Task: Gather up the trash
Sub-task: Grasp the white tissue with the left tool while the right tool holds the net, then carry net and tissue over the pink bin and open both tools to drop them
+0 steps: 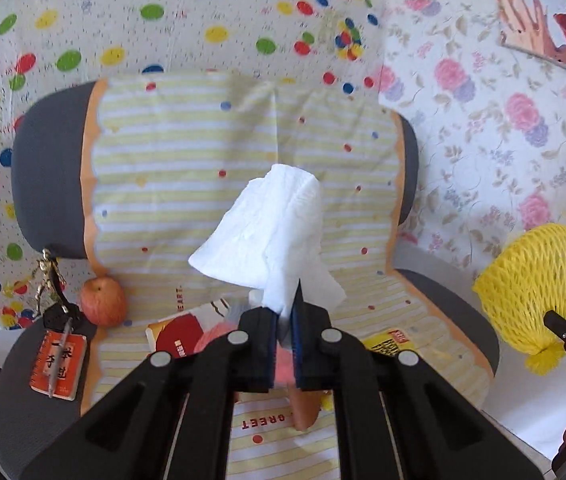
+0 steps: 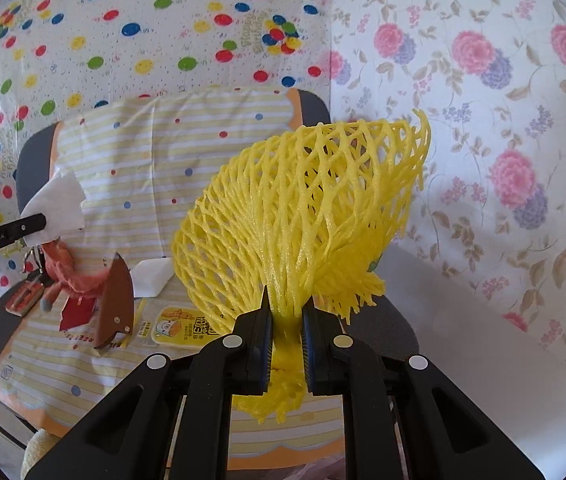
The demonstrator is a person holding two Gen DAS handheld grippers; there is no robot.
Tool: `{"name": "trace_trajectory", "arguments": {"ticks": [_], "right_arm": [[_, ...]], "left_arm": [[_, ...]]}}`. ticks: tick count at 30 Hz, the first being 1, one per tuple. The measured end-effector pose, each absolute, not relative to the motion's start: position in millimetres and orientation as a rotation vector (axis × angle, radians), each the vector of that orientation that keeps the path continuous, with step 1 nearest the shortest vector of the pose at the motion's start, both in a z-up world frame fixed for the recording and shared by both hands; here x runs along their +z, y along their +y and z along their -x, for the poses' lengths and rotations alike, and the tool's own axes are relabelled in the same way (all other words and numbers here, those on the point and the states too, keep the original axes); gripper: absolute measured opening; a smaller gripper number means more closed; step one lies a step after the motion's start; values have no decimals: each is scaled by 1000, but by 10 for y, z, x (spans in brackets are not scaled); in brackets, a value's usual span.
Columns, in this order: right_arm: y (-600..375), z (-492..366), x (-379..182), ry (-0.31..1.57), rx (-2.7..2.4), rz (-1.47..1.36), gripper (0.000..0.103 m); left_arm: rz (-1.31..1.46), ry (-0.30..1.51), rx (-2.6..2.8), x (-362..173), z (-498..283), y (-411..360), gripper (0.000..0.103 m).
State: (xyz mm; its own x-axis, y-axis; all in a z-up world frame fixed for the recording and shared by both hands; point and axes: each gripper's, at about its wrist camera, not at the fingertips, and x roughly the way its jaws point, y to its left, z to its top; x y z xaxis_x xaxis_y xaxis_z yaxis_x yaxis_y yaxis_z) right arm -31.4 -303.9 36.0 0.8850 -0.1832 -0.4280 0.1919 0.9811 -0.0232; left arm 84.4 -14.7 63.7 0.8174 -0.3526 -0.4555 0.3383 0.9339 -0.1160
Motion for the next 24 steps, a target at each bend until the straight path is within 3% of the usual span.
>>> {"name": "trace_trajectory", "arguments": {"ticks": [4,11,24], "right_arm": [[-3063,545,317,469,-191,-17,13],[-3095,845,28,551,-178,-25,13],[-3385,1643,-605,742,-295,-55,14]], "left_arm": [[22,489,-341,748,-765,-131,4],[29,542,-398,455,-302,-233,2],[-24,552,-746,-137,831,-1434,2]]}}
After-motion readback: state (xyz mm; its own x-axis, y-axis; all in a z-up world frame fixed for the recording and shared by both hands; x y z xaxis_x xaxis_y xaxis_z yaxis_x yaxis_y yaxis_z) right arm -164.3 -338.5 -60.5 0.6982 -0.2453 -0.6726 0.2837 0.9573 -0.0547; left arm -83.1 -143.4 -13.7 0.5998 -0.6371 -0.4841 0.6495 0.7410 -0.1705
